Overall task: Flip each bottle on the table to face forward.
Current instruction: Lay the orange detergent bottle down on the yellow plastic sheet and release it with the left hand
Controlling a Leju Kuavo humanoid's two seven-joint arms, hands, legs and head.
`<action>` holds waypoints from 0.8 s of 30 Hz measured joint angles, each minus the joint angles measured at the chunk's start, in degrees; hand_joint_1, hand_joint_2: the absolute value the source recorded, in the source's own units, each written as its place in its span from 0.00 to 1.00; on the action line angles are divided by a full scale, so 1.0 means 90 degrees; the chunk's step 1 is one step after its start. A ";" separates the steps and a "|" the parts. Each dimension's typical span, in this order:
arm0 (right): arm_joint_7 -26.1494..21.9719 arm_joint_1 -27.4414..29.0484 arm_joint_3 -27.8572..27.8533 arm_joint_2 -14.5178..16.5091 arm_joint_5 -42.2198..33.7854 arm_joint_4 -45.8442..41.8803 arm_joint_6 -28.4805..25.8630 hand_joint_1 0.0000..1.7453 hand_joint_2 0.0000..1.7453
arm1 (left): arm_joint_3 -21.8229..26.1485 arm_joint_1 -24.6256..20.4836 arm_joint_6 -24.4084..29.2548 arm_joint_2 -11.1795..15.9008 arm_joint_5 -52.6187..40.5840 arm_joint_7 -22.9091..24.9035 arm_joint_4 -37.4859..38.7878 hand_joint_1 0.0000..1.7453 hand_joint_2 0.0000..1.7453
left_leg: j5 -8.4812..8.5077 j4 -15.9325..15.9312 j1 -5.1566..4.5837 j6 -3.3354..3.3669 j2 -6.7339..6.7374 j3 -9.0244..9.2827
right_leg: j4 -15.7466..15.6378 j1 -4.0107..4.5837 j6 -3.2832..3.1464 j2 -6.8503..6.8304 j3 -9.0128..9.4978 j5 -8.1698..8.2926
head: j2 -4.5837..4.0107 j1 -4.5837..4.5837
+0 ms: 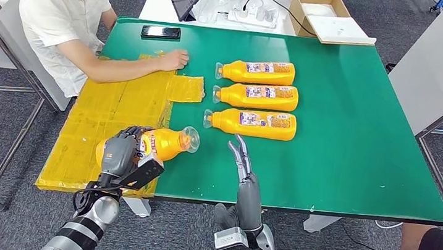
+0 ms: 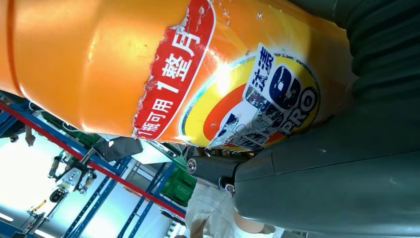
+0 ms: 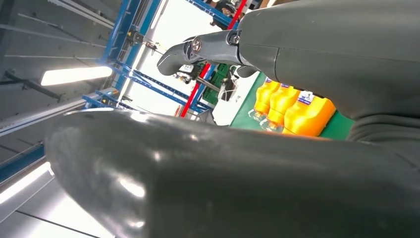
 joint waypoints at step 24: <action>-0.0211 -0.0184 -0.0500 0.0262 -0.0500 0.0837 0.0253 0.00 0.00 | -0.0937 -0.2611 -0.2699 0.0553 -0.1943 0.2439 0.3586 0.96 1.00 | -0.0003 -0.0007 0.0026 -0.0035 0.0037 0.0112 | 0.0004 0.0023 -0.0035 0.0044 0.0105 0.0015 | 0.0000 0.0000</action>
